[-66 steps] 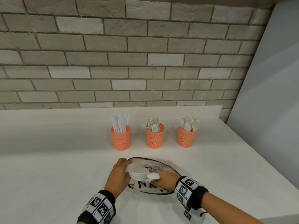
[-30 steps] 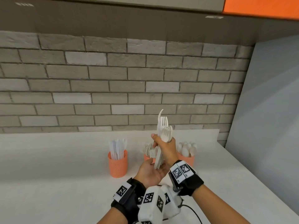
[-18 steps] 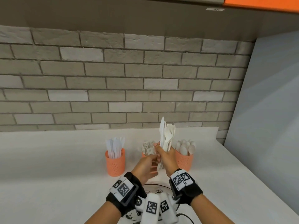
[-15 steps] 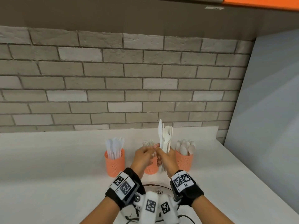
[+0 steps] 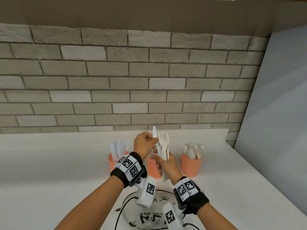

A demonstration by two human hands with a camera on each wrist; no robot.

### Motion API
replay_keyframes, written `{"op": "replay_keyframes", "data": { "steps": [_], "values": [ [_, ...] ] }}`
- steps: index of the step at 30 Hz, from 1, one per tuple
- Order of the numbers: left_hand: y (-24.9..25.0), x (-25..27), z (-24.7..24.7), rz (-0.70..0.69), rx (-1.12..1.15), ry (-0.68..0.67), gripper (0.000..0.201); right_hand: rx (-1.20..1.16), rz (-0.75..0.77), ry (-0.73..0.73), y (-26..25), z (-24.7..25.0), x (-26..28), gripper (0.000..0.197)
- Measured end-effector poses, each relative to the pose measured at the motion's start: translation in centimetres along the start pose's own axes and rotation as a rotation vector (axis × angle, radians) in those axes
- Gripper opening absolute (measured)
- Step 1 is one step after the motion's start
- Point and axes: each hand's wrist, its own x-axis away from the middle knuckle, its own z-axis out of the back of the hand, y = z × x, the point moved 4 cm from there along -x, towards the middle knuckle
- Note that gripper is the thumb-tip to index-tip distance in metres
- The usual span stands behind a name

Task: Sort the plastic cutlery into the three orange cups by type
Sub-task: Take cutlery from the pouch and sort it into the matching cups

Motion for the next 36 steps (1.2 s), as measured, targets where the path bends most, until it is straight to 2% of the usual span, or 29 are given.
{"op": "replay_keyframes", "data": {
  "steps": [4, 9, 11, 13, 15, 18, 25, 31, 33, 36],
  "values": [
    [0.2, -0.9, 2.0, 0.047, 0.075, 0.041, 0.012, -0.017, -0.016, -0.06, 0.6, -0.2, -0.1, 0.041],
    [1.8, -3.1, 7.7, -0.088, 0.172, 0.303, 0.006, -0.11, -0.108, -0.039, 1.9, 0.1, -0.6, 0.038],
    [2.1, -4.0, 9.9, -0.196, 0.08, 0.399, 0.025, -0.155, -0.147, -0.049, 2.3, 0.0, -0.7, 0.037],
    [2.2, -4.8, 11.4, -0.318, -0.093, 0.422, 0.047, -0.195, -0.174, -0.064, 2.5, -0.3, -0.8, 0.04],
    [1.4, -5.3, 12.1, -0.373, -0.311, 0.401, 0.059, -0.238, -0.197, -0.075, 2.5, -0.6, -0.9, 0.044],
    [-1.3, -5.8, 12.3, -0.364, -0.538, 0.329, 0.054, -0.295, -0.222, -0.105, 2.2, -0.9, -1.0, 0.033],
    [-8.1, -5.6, 11.1, -0.225, -0.655, 0.177, 0.046, -0.298, -0.262, -0.125, 2.3, -1.2, -0.9, 0.016],
    [-11.8, -5.6, 10.2, -0.109, -0.773, 0.064, 0.043, -0.281, -0.26, -0.11, 2.6, -0.7, -0.8, 0.012],
    [-12.4, -5.5, 10.0, -0.107, -0.886, 0.025, 0.046, -0.279, -0.254, -0.104, 2.6, -0.6, -0.8, 0.013],
    [-11.0, -5.2, 9.9, -0.19, -0.971, 0.097, 0.051, -0.285, -0.251, -0.103, 2.6, -0.6, -0.8, 0.013]
  ]
}}
